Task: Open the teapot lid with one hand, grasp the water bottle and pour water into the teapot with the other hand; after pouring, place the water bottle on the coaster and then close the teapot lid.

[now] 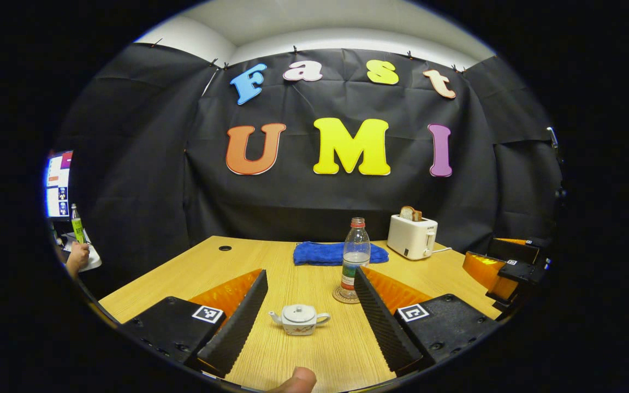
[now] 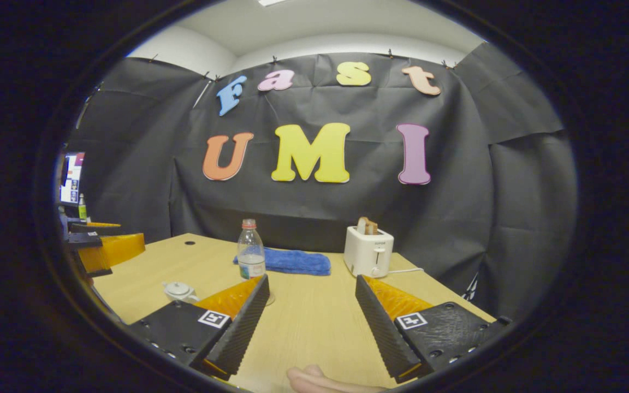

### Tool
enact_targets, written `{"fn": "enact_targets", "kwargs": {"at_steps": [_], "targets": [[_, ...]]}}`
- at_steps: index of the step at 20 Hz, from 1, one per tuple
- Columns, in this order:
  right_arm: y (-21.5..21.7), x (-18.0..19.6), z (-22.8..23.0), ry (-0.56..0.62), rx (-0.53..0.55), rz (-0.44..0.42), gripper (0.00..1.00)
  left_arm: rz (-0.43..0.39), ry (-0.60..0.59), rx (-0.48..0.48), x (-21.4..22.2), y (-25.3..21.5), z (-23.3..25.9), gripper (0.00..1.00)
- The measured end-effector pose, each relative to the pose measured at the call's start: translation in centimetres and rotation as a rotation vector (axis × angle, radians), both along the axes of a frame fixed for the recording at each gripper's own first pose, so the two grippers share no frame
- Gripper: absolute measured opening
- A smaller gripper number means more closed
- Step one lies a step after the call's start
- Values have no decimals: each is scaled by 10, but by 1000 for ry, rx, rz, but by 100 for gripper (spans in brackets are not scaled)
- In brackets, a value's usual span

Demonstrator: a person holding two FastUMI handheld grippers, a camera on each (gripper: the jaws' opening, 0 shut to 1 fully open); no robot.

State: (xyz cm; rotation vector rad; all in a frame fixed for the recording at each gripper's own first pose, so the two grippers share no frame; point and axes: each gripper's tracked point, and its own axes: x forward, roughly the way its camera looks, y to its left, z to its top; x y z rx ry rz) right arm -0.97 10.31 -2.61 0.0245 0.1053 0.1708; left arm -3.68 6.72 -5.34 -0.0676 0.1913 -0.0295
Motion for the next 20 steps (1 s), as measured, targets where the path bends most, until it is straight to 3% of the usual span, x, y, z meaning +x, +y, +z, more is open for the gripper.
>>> {"fn": "enact_targets", "kwargs": {"at_steps": [8,20], "targets": [[-6,-3,1,-1,-2,4,98,-13,-20,-8,-2,-3,5,99],[-16,-1,0,5,-8,-10,95,-17,-19,3,-3,-4,4,100]]}}
